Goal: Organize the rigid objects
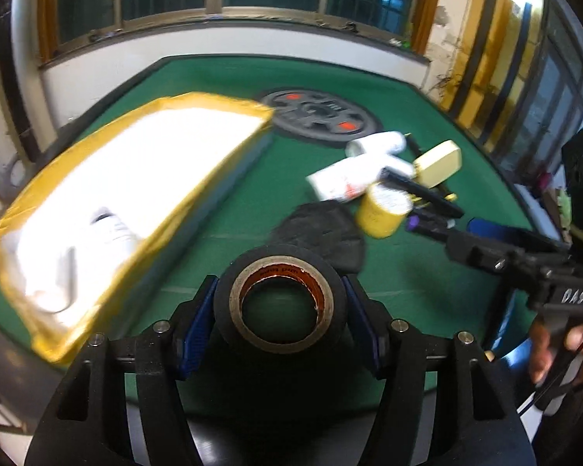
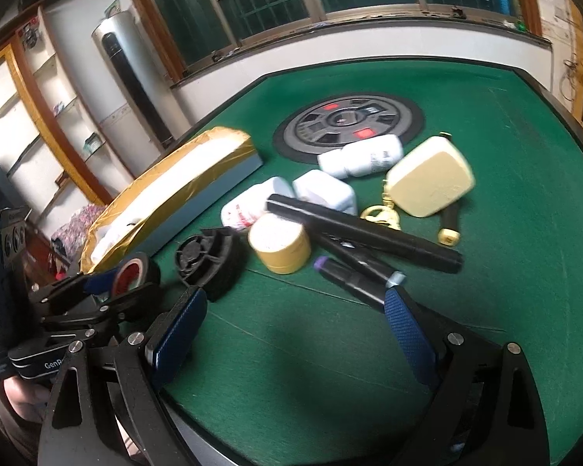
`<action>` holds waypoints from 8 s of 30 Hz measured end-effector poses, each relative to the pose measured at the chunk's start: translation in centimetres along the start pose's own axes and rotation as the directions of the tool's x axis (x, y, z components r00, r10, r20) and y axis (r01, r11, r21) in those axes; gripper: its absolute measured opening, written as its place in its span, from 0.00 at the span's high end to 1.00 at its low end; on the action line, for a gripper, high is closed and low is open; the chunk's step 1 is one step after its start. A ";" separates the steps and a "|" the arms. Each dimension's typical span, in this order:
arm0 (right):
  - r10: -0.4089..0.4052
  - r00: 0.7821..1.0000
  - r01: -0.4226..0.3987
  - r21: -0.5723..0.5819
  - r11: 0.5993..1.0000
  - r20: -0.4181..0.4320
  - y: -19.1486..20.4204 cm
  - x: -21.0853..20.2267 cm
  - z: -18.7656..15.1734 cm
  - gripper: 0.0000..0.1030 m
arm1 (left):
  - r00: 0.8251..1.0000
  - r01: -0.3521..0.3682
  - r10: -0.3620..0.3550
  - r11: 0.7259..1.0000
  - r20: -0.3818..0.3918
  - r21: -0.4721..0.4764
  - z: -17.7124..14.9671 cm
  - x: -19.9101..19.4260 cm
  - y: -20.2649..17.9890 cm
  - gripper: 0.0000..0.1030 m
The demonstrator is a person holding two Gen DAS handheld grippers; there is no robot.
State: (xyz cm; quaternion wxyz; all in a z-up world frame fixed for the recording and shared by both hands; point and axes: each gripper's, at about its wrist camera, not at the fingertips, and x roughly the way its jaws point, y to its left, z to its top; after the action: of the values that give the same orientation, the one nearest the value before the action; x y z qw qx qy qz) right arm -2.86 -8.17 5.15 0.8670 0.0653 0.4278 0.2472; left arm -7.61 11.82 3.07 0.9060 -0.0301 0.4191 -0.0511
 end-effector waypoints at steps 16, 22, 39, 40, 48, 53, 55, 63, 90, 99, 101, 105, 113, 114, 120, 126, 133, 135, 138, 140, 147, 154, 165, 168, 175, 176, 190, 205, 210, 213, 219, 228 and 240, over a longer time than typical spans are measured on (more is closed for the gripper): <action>0.047 0.979 -0.083 -0.177 0.981 -0.196 6.7 7.9 1.9 0.25 | 0.999 -0.019 0.017 0.998 -0.032 -0.063 -1.5 0.5 2.7 0.40; -0.034 0.982 -0.020 -0.277 0.961 -0.186 8.6 9.0 2.0 0.39 | 0.999 -0.030 0.027 0.997 -0.030 -0.075 -1.7 0.2 3.2 0.40; -0.054 0.992 0.021 -0.276 0.961 -0.114 8.3 6.3 2.1 0.40 | 0.999 -0.044 0.043 0.998 -0.020 -0.048 -1.5 -0.1 2.4 0.40; -0.054 0.993 0.022 -0.277 0.961 -0.109 8.4 6.1 2.2 0.40 | 0.999 -0.046 0.045 0.998 -0.019 -0.046 -1.5 -0.2 2.3 0.40; -0.031 0.997 0.011 -0.274 0.962 -0.069 8.8 4.6 2.8 0.40 | 0.998 -0.065 0.065 0.997 -0.006 -0.035 -1.3 -0.7 2.3 0.40; -0.023 0.997 0.004 -0.270 0.963 -0.067 8.9 4.6 2.9 0.39 | 0.996 -0.089 0.089 0.995 0.015 -0.037 -1.2 -1.4 2.4 0.40; -0.020 0.998 0.002 -0.268 0.963 -0.066 8.8 4.5 2.8 0.39 | 0.992 -0.110 0.113 0.993 0.052 -0.052 -0.8 -2.4 3.0 0.40; -0.012 0.998 -0.003 -0.252 0.968 -0.059 8.5 4.3 2.9 0.39 | 0.969 -0.181 0.198 0.976 0.146 -0.121 1.0 -5.7 6.6 0.40; 0.020 0.998 -0.032 -0.235 0.971 -0.052 8.5 4.3 2.6 0.39 | 0.991 -0.123 0.130 0.978 0.028 -0.167 -0.4 -2.0 7.9 0.40; 0.020 0.999 -0.029 -0.233 0.972 -0.041 8.4 3.8 2.6 0.39 | 0.988 -0.131 0.143 0.975 0.056 -0.179 0.0 -3.0 8.1 0.40; 0.021 0.999 -0.029 -0.232 0.972 -0.038 8.4 3.8 2.7 0.39 | 0.986 -0.141 0.156 0.972 0.065 -0.185 0.3 -3.3 8.5 0.40; 0.024 0.999 -0.031 -0.241 0.970 -0.035 8.8 3.7 2.8 0.39 | 0.980 -0.167 0.185 0.966 0.079 -0.199 0.5 -3.7 9.3 0.40; 0.027 0.999 -0.035 -0.262 0.964 -0.035 9.6 4.0 3.2 0.39 | 0.973 -0.194 0.217 0.954 0.081 -0.227 0.3 -4.0 10.6 0.40; 0.027 0.999 -0.035 -0.264 0.964 -0.036 9.8 4.0 3.3 0.39 | 0.972 -0.195 0.218 0.954 0.081 -0.229 0.2 -4.0 10.7 0.40; 0.030 0.999 -0.038 -0.286 0.957 -0.035 10.6 4.2 3.8 0.39 | 0.971 -0.203 0.227 0.949 0.080 -0.241 0.1 -4.0 11.4 0.40; 0.035 0.999 -0.044 -0.312 0.949 -0.034 11.8 4.7 4.6 0.39 | 0.970 -0.207 0.233 0.945 0.076 -0.253 -0.2 -4.1 12.1 0.40; 0.050 0.998 -0.059 -0.334 0.941 -0.036 13.2 5.4 5.3 0.39 | 0.969 -0.212 0.238 0.943 0.073 -0.257 -0.2 -3.9 12.7 0.40; 0.060 0.998 -0.068 -0.333 0.941 -0.034 13.3 5.6 5.6 0.39 | 0.967 -0.218 0.243 0.942 0.073 -0.255 -0.2 -3.8 12.8 0.40; 0.074 0.997 -0.080 -0.332 0.940 -0.030 13.6 5.9 5.9 0.39 | 0.966 -0.222 0.248 0.941 0.071 -0.256 -0.2 -3.7 13.0 0.40; 0.083 0.996 -0.088 -0.333 0.939 -0.028 13.8 6.1 6.1 0.39 | 0.966 -0.225 0.251 0.939 0.070 -0.259 -0.1 -3.6 13.2 0.40; 0.098 0.993 -0.112 -0.344 0.932 -0.058 14.6 7.7 6.6 0.39 | 0.965 -0.228 0.254 0.935 0.061 -0.272 -0.1 -2.9 14.1 0.40; 0.101 0.992 -0.122 -0.371 0.920 -0.076 16.3 9.6 7.9 0.39 | 0.968 -0.224 0.247 0.934 0.047 -0.280 -0.1 -2.0 14.6 0.40; 0.042 0.991 -0.088 -0.389 0.917 -0.126 19.1 15.5 9.2 0.39 | 0.966 -0.239 0.258 0.925 0.027 -0.295 -0.2 -1.3 15.5 0.40; 0.013 0.991 -0.069 -0.420 0.905 -0.134 19.7 16.6 9.0 0.39 | 0.963 -0.252 0.270 0.925 0.026 -0.284 0.0 -1.0 15.4 0.40; -0.101 0.990 0.035 -0.535 0.844 -0.094 20.5 17.2 7.0 0.39 | 0.957 -0.274 0.291 0.925 0.026 -0.264 -0.1 -0.9 15.7 0.40; -0.119 0.989 0.051 -0.553 0.831 -0.088 20.6 17.2 6.7 0.39 | 0.955 -0.280 0.296 0.924 0.026 -0.260 0.0 -0.9 15.6 0.40; -0.153 0.977 0.034 -0.606 0.795 -0.146 20.1 15.5 5.0 0.39 | 0.952 -0.300 0.305 0.927 -0.013 -0.226 -0.3 -0.2 14.9 0.40; -0.158 0.976 0.037 -0.611 0.791 -0.146 20.8 15.7 4.8 0.39 | 0.946 -0.322 0.321 0.921 -0.045 -0.219 0.2 0.4 14.7 0.40; -0.159 0.976 0.037 -0.611 0.790 -0.146 20.8 15.7 4.8 0.39 | 0.944 -0.328 0.324 0.919 -0.057 -0.219 0.2 0.4 14.6 0.40; -0.159 0.976 0.037 -0.611 0.791 -0.146 20.8 15.8 4.8 0.39 | 0.942 -0.334 0.329 0.917 -0.061 -0.218 0.3 0.5 14.5 0.40; -0.159 0.976 0.038 -0.611 0.791 -0.146 20.8 15.8 4.8 0.39 | 0.942 -0.336 0.331 0.916 -0.061 -0.217 0.3 0.7 14.4 0.40; -0.159 0.976 0.037 -0.612 0.790 -0.146 20.9 15.8 4.8 0.39 | 0.931 -0.366 0.360 0.909 -0.063 -0.202 0.2 0.8 13.9 0.39; -0.165 0.976 0.045 -0.610 0.791 -0.142 20.9 15.8 4.7 0.36 | 0.930 -0.367 0.359 0.907 -0.074 -0.208 0.3 0.8 14.0 0.39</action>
State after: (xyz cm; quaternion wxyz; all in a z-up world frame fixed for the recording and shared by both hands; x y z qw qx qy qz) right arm 1.05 18.05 3.68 0.8107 -0.2616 0.4095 0.3266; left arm -5.92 25.64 1.25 0.8835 -0.0499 0.4359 0.1640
